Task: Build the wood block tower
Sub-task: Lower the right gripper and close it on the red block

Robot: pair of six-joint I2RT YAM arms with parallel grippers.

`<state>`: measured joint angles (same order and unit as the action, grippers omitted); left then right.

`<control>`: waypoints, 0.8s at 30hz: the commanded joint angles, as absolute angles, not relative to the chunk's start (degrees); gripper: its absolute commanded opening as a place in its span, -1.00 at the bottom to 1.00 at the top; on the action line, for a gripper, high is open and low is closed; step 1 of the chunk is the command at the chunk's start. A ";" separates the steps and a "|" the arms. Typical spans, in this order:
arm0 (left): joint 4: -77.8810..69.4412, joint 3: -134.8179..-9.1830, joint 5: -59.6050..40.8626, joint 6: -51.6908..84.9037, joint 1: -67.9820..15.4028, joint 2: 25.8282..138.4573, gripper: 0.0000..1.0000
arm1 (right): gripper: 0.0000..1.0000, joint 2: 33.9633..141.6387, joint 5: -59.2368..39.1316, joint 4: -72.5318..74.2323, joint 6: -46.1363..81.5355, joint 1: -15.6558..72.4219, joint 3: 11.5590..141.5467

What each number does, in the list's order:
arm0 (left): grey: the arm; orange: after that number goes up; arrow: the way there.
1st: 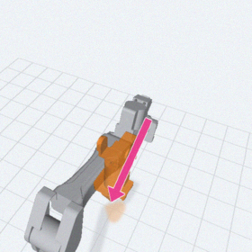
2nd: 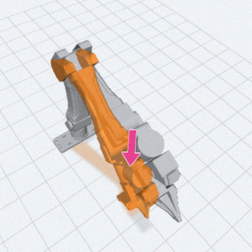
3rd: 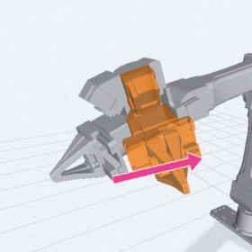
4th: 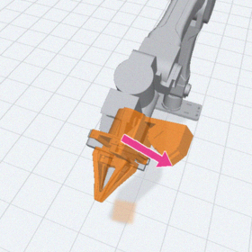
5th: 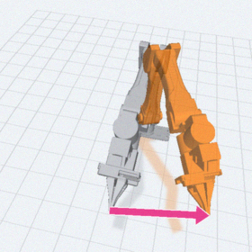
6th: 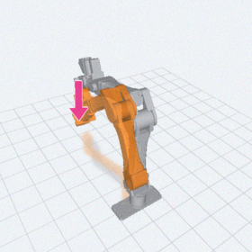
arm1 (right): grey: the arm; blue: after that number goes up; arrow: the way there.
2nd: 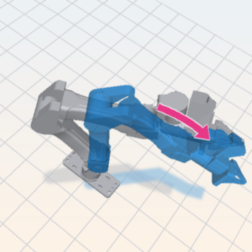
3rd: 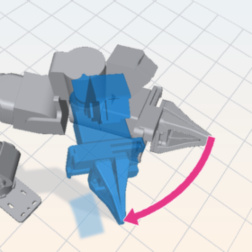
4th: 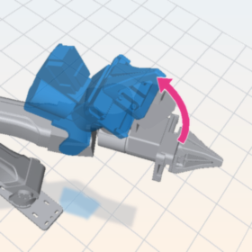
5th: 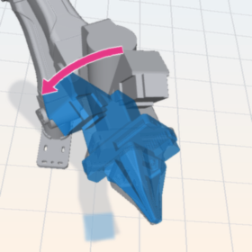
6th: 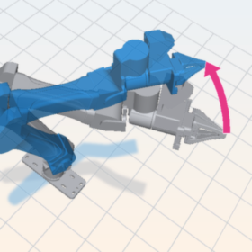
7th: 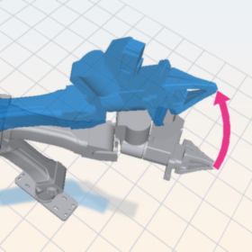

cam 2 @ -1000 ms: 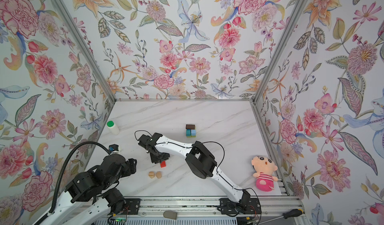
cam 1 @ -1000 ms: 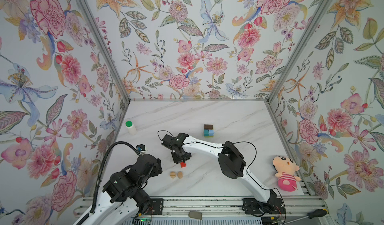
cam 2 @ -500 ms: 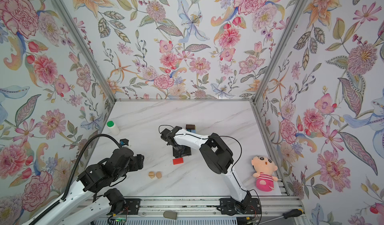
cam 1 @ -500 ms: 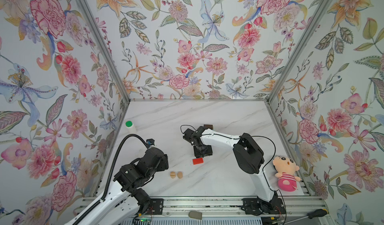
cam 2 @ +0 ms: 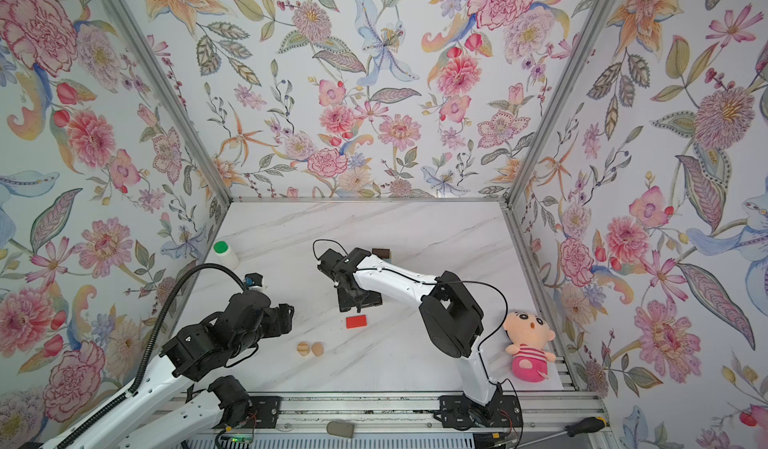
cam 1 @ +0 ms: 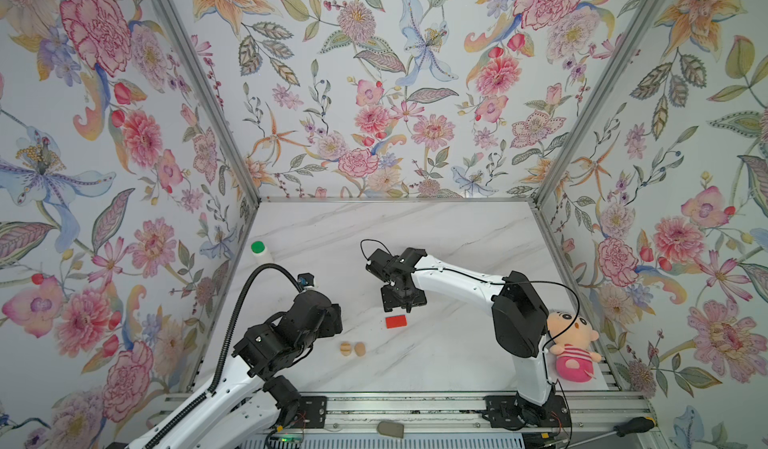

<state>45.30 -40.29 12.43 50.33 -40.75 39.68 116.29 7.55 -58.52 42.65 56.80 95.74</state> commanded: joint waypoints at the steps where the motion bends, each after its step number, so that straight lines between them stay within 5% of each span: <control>1: 45.79 -40.84 9.87 50.12 -40.11 38.85 0.64 | 0.51 118.84 4.06 -56.64 42.26 58.81 96.85; 7: 46.31 -39.22 7.21 51.10 -40.08 36.25 0.64 | 0.55 120.50 3.48 -56.01 43.15 59.91 96.81; 9: 46.94 -38.96 7.03 51.56 -40.07 35.31 0.64 | 0.77 120.26 3.88 -56.02 43.25 59.69 95.93; 12: 47.70 -38.67 6.86 52.04 -40.17 34.14 0.64 | 0.84 120.05 4.35 -56.07 43.07 59.42 94.99; 24: 47.84 -37.58 6.63 53.61 -40.06 31.87 0.65 | 0.67 119.64 1.46 -52.36 42.30 58.74 89.38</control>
<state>46.87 -38.63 7.60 52.90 -40.75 32.21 120.03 2.39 -53.41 42.54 59.16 90.83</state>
